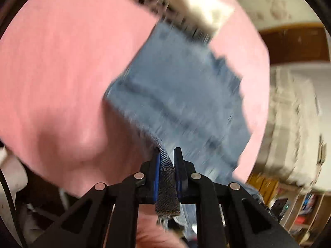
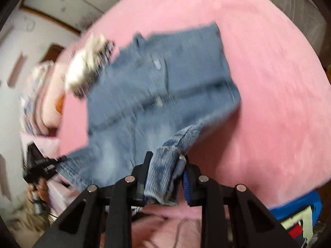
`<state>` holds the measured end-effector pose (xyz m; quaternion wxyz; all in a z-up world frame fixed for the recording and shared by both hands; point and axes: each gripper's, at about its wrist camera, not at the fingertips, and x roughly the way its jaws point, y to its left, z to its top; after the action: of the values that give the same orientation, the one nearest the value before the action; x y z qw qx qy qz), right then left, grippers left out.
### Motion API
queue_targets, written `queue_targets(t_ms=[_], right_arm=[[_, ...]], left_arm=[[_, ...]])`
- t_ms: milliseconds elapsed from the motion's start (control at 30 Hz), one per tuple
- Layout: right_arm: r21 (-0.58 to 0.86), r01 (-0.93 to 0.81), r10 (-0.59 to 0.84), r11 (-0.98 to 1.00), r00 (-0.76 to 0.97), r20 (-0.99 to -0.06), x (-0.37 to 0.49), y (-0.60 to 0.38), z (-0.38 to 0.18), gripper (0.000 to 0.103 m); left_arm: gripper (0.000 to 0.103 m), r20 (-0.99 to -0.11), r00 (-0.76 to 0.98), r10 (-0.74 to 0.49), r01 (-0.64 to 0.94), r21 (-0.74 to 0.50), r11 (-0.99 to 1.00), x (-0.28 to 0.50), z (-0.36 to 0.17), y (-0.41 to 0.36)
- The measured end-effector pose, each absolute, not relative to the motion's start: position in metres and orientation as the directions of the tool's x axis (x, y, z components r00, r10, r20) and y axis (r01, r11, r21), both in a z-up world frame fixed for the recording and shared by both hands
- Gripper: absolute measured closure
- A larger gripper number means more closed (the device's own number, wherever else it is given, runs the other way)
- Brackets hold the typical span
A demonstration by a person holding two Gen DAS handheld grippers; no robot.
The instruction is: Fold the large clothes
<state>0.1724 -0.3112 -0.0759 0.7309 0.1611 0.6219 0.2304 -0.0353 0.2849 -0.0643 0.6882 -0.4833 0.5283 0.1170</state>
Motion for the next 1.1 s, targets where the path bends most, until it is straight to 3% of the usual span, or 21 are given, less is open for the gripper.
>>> queue_targets(t_ms=[233,267,300,367,400,433,600,800,1100], right_arm=[[0.567,-0.100,0.570,0.818,0.279,-0.773,0.328,-0.288,-0.041,0.088],[0.544,-0.076,0.540,0.836,0.298,-0.787,0.352,-0.282,-0.047,0.085],[0.520,-0.052,0.509,0.853,0.307,-0.804,0.368,-0.278,-0.055,0.075],[0.450,0.005,0.428,0.893,0.302,-0.852,0.401,-0.270,-0.081,0.063],[0.433,0.008,0.410,0.901,0.306,-0.859,0.407,-0.271,-0.089,0.061],[0.415,0.007,0.391,0.910,0.317,-0.864,0.414,-0.271,-0.098,0.061],[0.353,-0.007,0.342,0.936,0.271,-0.900,0.430,-0.273,-0.150,0.056],[0.293,-0.136,0.314,0.947,0.178,-0.933,0.427,-0.255,-0.198,0.056],[0.144,-0.228,0.197,0.963,0.231,-0.953,0.442,-0.216,-0.229,0.056]], left_arm=[[0.090,-0.800,0.568,-0.192,-0.713,-0.595,0.371,0.092,-0.032,0.344],[0.090,-0.800,0.577,-0.166,-0.725,-0.595,0.347,0.101,-0.036,0.356],[0.088,-0.819,0.560,-0.120,-0.755,-0.565,0.333,0.111,-0.042,0.366],[0.070,-0.859,0.511,-0.040,-0.807,-0.495,0.321,0.126,-0.058,0.372],[0.059,-0.878,0.479,-0.012,-0.829,-0.457,0.322,0.134,-0.067,0.376],[0.056,-0.891,0.455,0.002,-0.841,-0.429,0.330,0.142,-0.075,0.375],[0.056,-0.953,0.302,0.038,-0.820,-0.239,0.519,0.171,-0.117,0.358],[0.056,-0.971,0.209,0.116,-0.630,-0.043,0.775,0.211,-0.158,0.323],[0.055,-0.979,0.178,0.101,-0.492,0.000,0.871,0.264,-0.203,0.310]])
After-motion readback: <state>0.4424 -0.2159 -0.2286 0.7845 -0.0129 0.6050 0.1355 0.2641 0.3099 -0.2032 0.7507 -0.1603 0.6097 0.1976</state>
